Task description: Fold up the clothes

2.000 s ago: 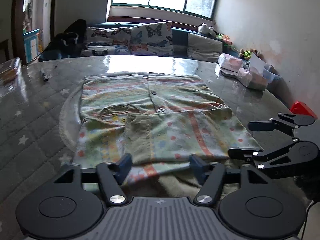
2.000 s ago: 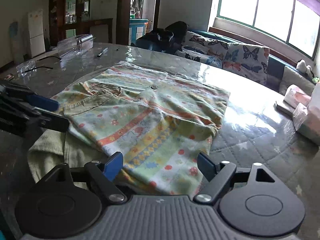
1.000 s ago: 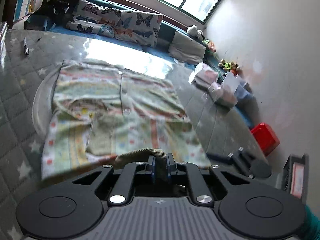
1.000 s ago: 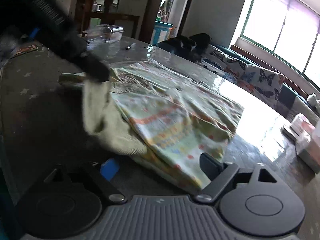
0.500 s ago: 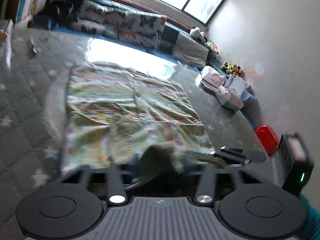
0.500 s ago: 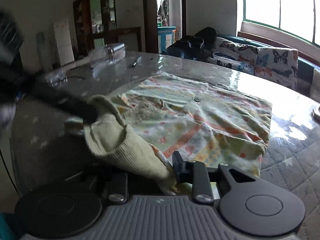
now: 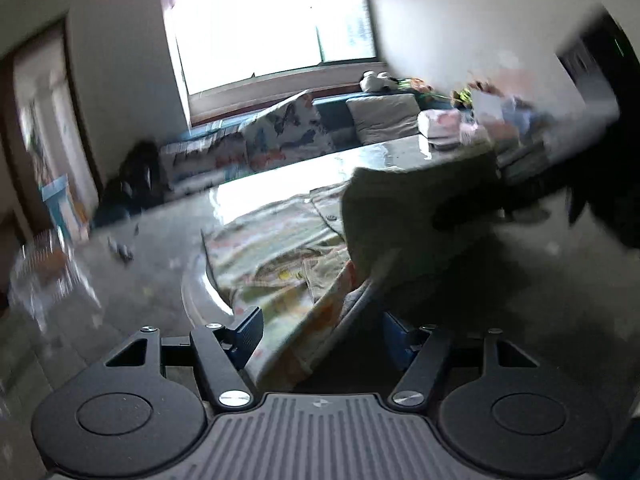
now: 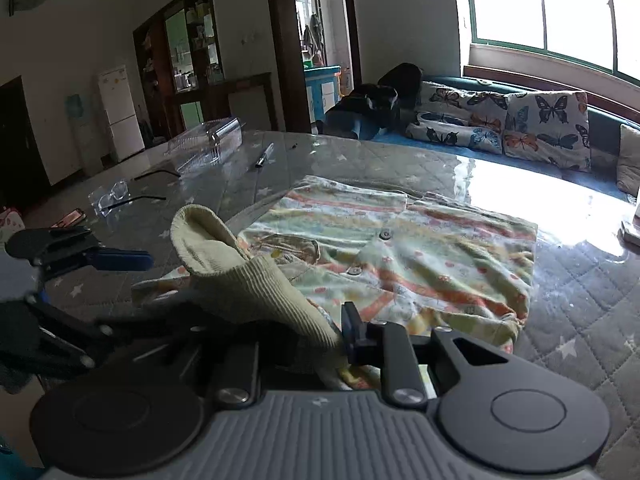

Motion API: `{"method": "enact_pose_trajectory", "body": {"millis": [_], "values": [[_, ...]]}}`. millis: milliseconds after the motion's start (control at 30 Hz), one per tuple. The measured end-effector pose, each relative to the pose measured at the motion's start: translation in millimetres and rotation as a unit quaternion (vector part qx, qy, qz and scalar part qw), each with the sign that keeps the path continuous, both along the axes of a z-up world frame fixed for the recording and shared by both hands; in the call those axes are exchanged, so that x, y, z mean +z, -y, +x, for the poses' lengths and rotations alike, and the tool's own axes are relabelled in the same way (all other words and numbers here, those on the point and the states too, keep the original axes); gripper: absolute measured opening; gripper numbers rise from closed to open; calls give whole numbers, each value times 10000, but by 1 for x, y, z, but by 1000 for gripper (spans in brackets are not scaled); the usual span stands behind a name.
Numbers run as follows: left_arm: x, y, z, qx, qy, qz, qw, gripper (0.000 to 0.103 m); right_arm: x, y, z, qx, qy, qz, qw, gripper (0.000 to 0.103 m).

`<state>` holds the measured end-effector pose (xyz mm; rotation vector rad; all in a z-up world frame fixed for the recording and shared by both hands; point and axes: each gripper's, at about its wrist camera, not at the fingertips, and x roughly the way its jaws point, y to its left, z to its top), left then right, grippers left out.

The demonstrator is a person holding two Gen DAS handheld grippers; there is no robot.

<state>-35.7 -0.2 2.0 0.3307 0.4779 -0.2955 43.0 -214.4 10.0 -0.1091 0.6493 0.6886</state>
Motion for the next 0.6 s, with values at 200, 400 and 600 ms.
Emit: {"method": "enact_pose_trajectory", "body": {"millis": [200,400,600], "values": [[-12,8,4,-303,98,432,9986,20,-5,2,-7,-16,-8,39,10000,16],[4,-2,-6,-363,89,-18,9993,9,0,9,-22,35,45,118,9999,13],[25,-7,-38,-487,-17,-345,9982,7,18,21,-59,304,119,134,9994,12]]}}
